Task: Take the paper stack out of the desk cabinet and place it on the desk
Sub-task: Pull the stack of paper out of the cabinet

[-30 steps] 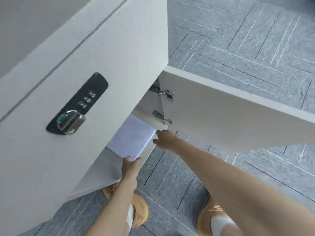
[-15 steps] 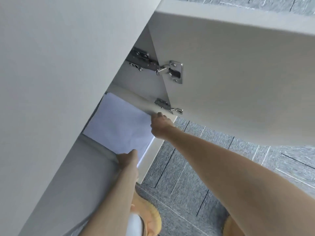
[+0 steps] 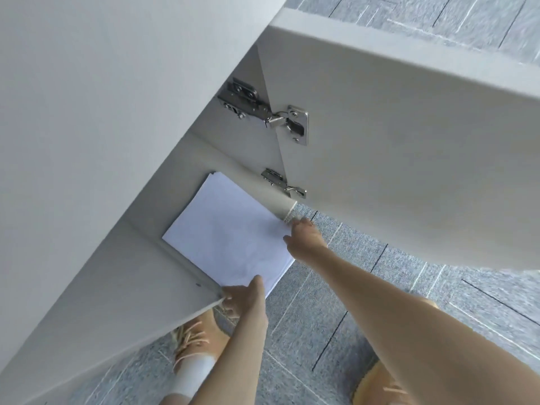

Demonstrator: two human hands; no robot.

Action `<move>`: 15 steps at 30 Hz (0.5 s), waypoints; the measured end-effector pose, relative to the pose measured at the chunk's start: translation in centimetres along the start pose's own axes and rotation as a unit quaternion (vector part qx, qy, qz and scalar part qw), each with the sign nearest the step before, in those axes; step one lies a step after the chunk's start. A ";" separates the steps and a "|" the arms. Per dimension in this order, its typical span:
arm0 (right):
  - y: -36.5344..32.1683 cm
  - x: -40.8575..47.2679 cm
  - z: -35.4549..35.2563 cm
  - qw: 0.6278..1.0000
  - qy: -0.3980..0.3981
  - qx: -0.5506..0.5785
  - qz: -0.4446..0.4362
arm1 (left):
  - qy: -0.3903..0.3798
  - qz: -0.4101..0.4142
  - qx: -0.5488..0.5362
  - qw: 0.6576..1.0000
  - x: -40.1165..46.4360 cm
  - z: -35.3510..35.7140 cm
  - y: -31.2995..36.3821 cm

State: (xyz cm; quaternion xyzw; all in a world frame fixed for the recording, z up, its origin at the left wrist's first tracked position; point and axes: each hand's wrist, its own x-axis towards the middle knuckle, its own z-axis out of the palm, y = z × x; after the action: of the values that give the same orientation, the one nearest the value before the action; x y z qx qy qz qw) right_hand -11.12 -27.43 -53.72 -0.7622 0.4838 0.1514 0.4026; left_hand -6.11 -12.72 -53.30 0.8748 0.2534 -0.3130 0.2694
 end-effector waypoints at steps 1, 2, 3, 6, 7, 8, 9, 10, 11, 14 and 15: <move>1.1 -0.3 -0.2 0.999 -0.009 0.030 0.011 | -0.013 0.006 -0.009 1.000 -1.0 -0.1 -0.8; 1.9 -0.5 -0.4 0.998 -0.019 0.054 0.019 | -0.018 0.010 -0.025 0.999 -1.6 -0.3 -1.5; 2.5 -0.6 -0.5 0.997 -0.031 0.072 0.025 | -0.017 -0.001 -0.050 0.999 -1.7 -0.4 -2.1; 3.1 -0.2 -0.6 0.992 -0.067 0.105 0.034 | -0.037 -0.061 -0.138 0.988 -0.6 -1.0 -3.0; 2.9 0.1 -0.7 0.991 -0.073 0.110 0.031 | -0.060 -0.066 -0.165 0.982 0.3 -1.2 -3.2; 2.7 0.4 -0.7 0.990 -0.078 0.112 0.027 | -0.092 -0.067 -0.185 0.976 1.4 -1.2 -3.3; 2.4 0.8 -0.8 0.990 -0.082 0.112 0.019 | -0.123 -0.070 -0.197 0.970 2.1 -1.5 -3.2; 2.1 1.1 -0.8 0.990 -0.084 0.109 0.012 | -0.140 -0.076 -0.203 0.966 2.9 -1.6 -3.2; 1.8 1.5 -0.9 0.991 -0.086 0.106 0.007 | -0.152 -0.078 -0.205 0.964 3.4 -1.9 -3.0; 0.9 2.2 -1.2 0.990 -0.095 0.105 0.009 | -0.224 -0.077 -0.216 0.947 4.1 -2.4 -2.4; 0.6 2.1 -1.3 0.990 -0.097 0.101 0.014 | -0.240 -0.067 -0.218 0.944 3.9 -2.6 -2.1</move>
State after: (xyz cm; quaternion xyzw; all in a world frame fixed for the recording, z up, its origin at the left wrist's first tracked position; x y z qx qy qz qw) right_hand -10.79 -29.84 -54.52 -0.6926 0.4653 0.1808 0.5207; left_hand -3.67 -8.46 -54.95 0.6747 0.3017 -0.4678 0.4847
